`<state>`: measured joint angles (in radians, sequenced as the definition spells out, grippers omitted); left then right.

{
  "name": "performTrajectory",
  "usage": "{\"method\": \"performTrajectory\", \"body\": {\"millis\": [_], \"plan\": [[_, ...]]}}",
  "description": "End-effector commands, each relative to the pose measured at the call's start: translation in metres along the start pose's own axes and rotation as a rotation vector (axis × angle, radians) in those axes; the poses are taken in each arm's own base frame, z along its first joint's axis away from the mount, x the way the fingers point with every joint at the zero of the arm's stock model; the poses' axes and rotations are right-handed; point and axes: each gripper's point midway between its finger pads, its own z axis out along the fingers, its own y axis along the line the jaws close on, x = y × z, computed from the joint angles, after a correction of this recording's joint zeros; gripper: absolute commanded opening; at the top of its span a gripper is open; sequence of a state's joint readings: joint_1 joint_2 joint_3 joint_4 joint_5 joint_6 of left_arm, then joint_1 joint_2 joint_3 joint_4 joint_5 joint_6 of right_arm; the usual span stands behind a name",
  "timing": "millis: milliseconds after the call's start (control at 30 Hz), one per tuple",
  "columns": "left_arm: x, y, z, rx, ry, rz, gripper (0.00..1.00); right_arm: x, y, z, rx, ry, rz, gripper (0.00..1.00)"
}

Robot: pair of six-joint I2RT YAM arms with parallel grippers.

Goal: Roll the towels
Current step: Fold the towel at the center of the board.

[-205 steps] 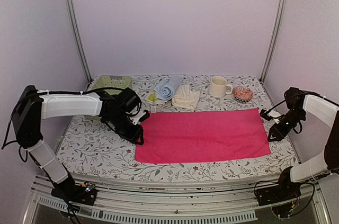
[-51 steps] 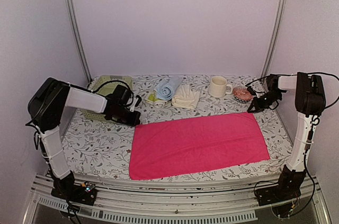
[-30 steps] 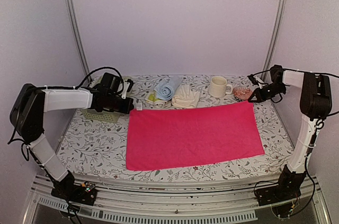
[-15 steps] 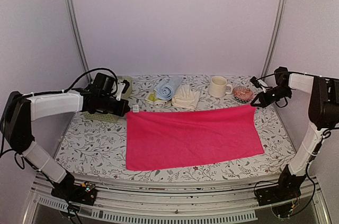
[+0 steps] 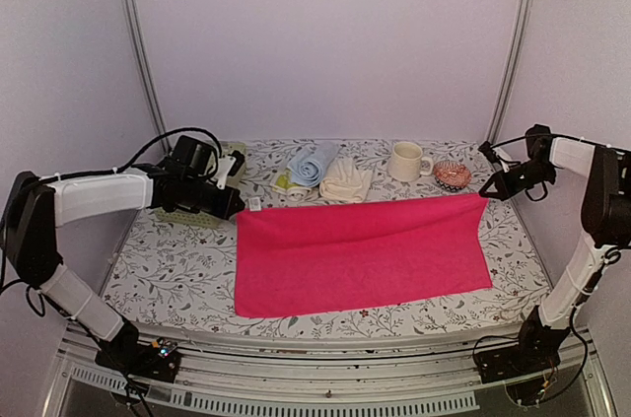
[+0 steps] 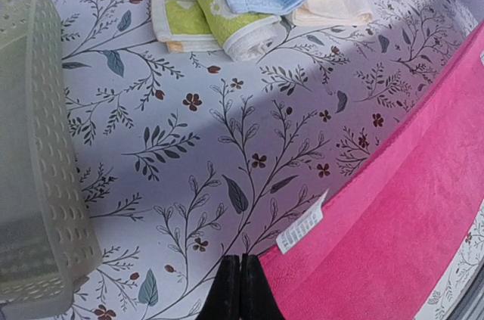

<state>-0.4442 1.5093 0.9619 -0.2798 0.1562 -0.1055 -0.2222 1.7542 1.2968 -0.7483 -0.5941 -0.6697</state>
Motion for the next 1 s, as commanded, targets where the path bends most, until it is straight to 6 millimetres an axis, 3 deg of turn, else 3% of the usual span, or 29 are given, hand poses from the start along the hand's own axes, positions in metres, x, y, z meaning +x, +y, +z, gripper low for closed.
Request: {"method": "performTrajectory", "body": {"millis": [0,133,333,400,700,967], "plan": [[-0.017,0.005,0.005,-0.009,-0.025,0.029,0.0,-0.019,-0.009,-0.009,0.018,-0.044,-0.009,0.03],[-0.012,0.003,0.004,0.002,-0.01,0.03,0.0,-0.012,-0.006,-0.008,0.016,-0.03,-0.01,0.03],[0.005,-0.004,-0.004,0.036,0.036,-0.013,0.0,0.018,0.011,-0.007,0.006,0.019,-0.048,0.03],[0.015,-0.007,-0.006,0.055,0.065,-0.028,0.0,0.034,0.019,-0.005,-0.006,0.048,-0.044,0.03],[0.066,-0.017,-0.012,0.101,0.289,-0.118,0.0,0.077,0.05,-0.009,-0.035,0.101,-0.031,0.03],[0.098,-0.026,-0.02,0.132,0.438,-0.195,0.0,0.106,0.054,-0.01,-0.049,0.138,0.021,0.03]]}}
